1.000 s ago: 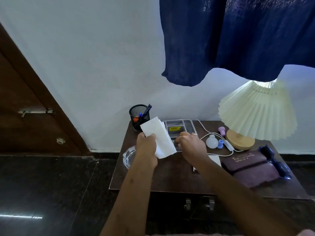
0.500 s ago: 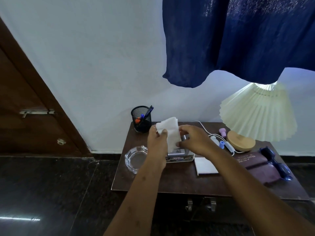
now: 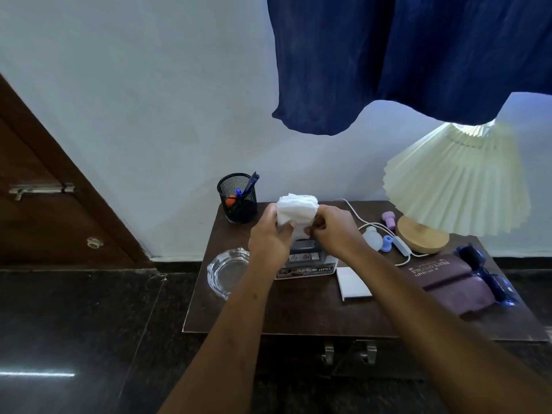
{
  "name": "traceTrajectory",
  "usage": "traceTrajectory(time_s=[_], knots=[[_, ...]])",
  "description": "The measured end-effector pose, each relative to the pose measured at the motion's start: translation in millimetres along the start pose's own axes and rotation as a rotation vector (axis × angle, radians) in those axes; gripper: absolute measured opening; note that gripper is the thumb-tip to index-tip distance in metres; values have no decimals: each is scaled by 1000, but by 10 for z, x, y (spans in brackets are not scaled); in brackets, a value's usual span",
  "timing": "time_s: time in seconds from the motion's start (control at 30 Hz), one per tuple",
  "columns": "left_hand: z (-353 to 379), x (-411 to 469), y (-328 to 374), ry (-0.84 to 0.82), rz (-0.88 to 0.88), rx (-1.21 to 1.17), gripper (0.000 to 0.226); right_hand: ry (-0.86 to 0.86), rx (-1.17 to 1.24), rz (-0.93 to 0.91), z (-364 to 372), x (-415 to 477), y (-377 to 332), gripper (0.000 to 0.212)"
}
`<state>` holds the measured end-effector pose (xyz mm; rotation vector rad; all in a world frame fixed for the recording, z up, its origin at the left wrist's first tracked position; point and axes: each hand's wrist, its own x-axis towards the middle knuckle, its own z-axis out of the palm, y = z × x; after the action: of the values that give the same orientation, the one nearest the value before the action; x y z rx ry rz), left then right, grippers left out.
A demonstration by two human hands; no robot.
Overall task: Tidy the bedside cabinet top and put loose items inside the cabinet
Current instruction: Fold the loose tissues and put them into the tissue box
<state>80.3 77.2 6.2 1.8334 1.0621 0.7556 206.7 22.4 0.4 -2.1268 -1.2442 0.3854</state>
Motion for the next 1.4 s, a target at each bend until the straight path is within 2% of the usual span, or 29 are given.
traceTrajectory(time_s=[0.07, 0.13, 0.27, 0.4, 0.57, 0.7, 0.8, 0.83, 0.9, 1.0, 1.1, 1.2, 1.4], knots=[[9, 0, 4, 1, -11, 163, 29, 12, -17, 13, -12, -10, 27, 19], [0, -8, -2, 5, -7, 245, 27, -10, -69, 7, -38, -19, 52, 12], [-11, -43, -15, 12, 14, 410, 31, -38, -92, -1, -101, -52, 37, 17], [19, -54, -9, -19, 33, 482, 31, -95, -90, -4, -163, -74, 36, 14], [62, -70, -21, -19, 34, 631, 25, -43, -54, -50, -150, -80, 24, 12], [71, -78, -10, 86, 106, 680, 36, -38, -103, -60, -101, -70, 42, 16], [65, -63, 19, 128, 176, 663, 38, -24, -96, -59, -110, -48, 41, 33], [67, -64, 23, 133, 180, 659, 36, -34, -75, -56, -125, -45, 42, 32], [73, -84, 24, 130, 166, 656, 32, -68, -15, -53, -144, -49, 58, 14], [87, -116, 23, 101, 108, 658, 31, -99, 37, -96, -165, -63, 49, 21], [77, -112, 25, 130, 79, 657, 30, -72, 88, -116, -169, -61, -2, 8], [83, -94, 7, 127, 67, 652, 36, -60, 126, -76, -137, -58, -11, 10], [115, -79, -13, 122, 82, 658, 35, 62, 132, -42, -103, -50, -16, 14]])
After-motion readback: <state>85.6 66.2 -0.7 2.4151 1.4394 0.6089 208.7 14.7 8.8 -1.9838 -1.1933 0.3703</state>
